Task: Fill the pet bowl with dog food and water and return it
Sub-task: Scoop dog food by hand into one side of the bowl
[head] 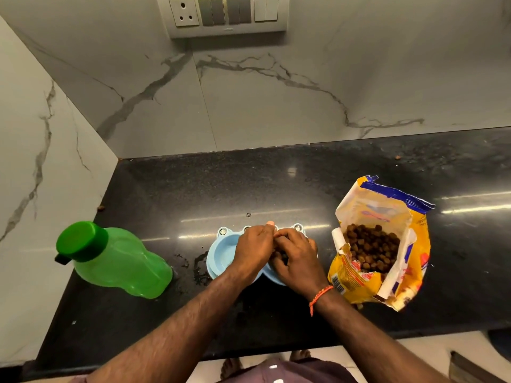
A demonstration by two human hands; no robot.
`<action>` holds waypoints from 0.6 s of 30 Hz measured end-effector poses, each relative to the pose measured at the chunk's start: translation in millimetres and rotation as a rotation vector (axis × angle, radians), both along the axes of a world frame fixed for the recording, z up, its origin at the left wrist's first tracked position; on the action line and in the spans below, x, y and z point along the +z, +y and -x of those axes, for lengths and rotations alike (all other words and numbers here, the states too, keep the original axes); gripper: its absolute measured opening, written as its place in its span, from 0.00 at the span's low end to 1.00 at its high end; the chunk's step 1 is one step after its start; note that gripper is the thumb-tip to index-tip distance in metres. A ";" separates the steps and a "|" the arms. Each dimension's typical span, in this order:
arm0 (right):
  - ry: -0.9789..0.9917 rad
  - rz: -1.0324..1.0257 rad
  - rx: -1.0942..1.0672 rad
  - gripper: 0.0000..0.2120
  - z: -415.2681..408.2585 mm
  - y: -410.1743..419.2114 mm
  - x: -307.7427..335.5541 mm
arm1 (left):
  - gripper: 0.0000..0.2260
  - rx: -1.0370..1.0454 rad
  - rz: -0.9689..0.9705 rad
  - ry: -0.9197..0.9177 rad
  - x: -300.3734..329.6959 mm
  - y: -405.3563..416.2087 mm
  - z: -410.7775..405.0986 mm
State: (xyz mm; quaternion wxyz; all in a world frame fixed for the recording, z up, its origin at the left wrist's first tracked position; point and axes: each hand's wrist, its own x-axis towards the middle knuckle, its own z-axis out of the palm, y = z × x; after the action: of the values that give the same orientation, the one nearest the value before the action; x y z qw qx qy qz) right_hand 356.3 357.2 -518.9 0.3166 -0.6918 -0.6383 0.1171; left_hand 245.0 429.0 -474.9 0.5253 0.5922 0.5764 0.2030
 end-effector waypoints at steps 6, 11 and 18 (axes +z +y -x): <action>0.136 -0.119 -0.009 0.14 4.0 -3.7 4.7 | 0.20 0.061 -0.004 -0.031 -0.8 -1.7 4.4; 0.354 -0.290 0.006 0.11 7.7 -3.6 16.1 | 0.19 0.105 0.015 -0.039 -4.6 -1.5 7.5; 0.436 -0.241 -0.048 0.13 5.3 -10.2 7.9 | 0.22 0.094 0.010 -0.024 -9.5 -0.5 8.1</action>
State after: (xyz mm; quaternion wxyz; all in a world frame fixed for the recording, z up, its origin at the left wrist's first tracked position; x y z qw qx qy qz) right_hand 351.0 347.0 -511.0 0.5296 -0.6224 -0.5479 0.1789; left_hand 236.9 428.5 -484.4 0.5251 0.5592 0.5982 0.2319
